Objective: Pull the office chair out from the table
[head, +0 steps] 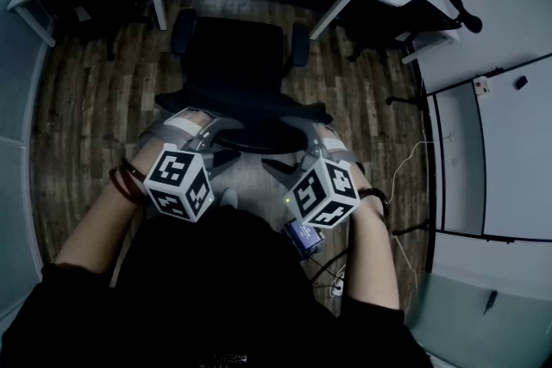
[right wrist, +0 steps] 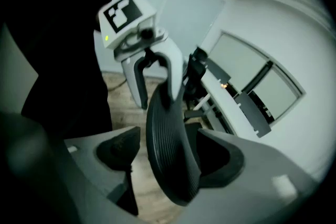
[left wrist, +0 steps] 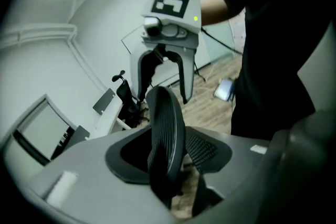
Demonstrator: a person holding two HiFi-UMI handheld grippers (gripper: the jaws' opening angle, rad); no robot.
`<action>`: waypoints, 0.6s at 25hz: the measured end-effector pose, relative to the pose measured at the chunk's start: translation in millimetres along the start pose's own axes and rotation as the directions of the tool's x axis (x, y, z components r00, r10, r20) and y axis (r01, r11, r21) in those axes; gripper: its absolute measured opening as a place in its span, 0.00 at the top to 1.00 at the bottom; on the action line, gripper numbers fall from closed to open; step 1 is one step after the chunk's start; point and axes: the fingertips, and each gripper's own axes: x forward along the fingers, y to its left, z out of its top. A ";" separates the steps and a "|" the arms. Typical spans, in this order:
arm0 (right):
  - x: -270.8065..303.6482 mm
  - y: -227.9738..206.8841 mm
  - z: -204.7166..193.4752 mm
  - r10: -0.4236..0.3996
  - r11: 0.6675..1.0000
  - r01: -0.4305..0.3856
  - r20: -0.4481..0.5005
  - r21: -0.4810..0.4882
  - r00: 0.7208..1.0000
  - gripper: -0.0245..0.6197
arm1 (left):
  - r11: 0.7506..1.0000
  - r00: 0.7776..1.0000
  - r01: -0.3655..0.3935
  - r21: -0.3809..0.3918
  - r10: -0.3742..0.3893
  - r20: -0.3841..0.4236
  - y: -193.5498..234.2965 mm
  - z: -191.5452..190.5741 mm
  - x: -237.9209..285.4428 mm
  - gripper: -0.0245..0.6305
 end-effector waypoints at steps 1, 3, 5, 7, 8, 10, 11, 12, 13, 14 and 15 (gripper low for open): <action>-15.5 -4.5 15.4 -0.014 0.996 0.006 0.092 0.084 0.996 0.44 | 0.997 0.997 -0.002 -0.082 0.009 0.080 6.6 11.9 -16.7 0.67; -41.2 -11.2 39.1 -0.039 0.967 -0.034 0.281 0.252 0.959 0.70 | 0.967 0.967 -0.030 -0.253 0.092 0.236 31.6 31.9 -49.3 0.89; -56.6 -20.1 51.0 -0.094 0.916 -0.084 0.414 0.391 0.906 0.96 | 0.895 0.906 -0.071 -0.441 0.243 0.347 66.1 44.0 -77.1 0.95; -64.5 -35.4 51.8 -0.203 0.860 -0.061 0.449 0.506 0.870 0.96 | 0.754 0.838 -0.065 -0.654 0.397 0.375 92.2 40.7 -97.0 0.95; -69.0 -44.8 50.0 -0.264 0.826 -0.042 0.452 0.562 0.852 0.96 | 0.672 0.811 -0.039 -0.740 0.454 0.370 99.4 35.2 -103.7 0.95; -80.8 -60.5 47.5 -0.355 0.749 -0.059 0.475 0.659 0.805 0.96 | 0.535 0.768 0.021 -0.844 0.532 0.356 105.2 24.7 -111.5 0.95; -86.4 -64.8 47.6 -0.381 0.720 -0.082 0.491 0.689 0.783 0.96 | 0.489 0.758 0.036 -0.871 0.555 0.343 104.5 20.0 -111.9 0.95; -90.5 -66.9 47.5 -0.398 0.704 -0.093 0.500 0.704 0.769 0.96 | 0.462 0.756 0.040 -0.886 0.566 0.329 102.0 16.4 -110.2 0.95; -93.3 -67.4 46.9 -0.406 0.702 -0.088 0.498 0.707 0.766 0.96 | 0.452 0.761 0.039 -0.891 0.565 0.320 98.9 14.7 -107.4 0.95; -95.2 -67.4 46.0 -0.407 0.709 -0.072 0.491 0.702 0.770 0.96 | 0.458 0.768 0.040 -0.888 0.555 0.320 95.8 15.2 -104.6 0.95; -96.3 -67.7 44.9 -0.405 0.721 -0.053 0.481 0.691 0.778 0.96 | 0.472 0.774 0.040 -0.881 0.543 0.326 93.7 16.8 -102.8 0.95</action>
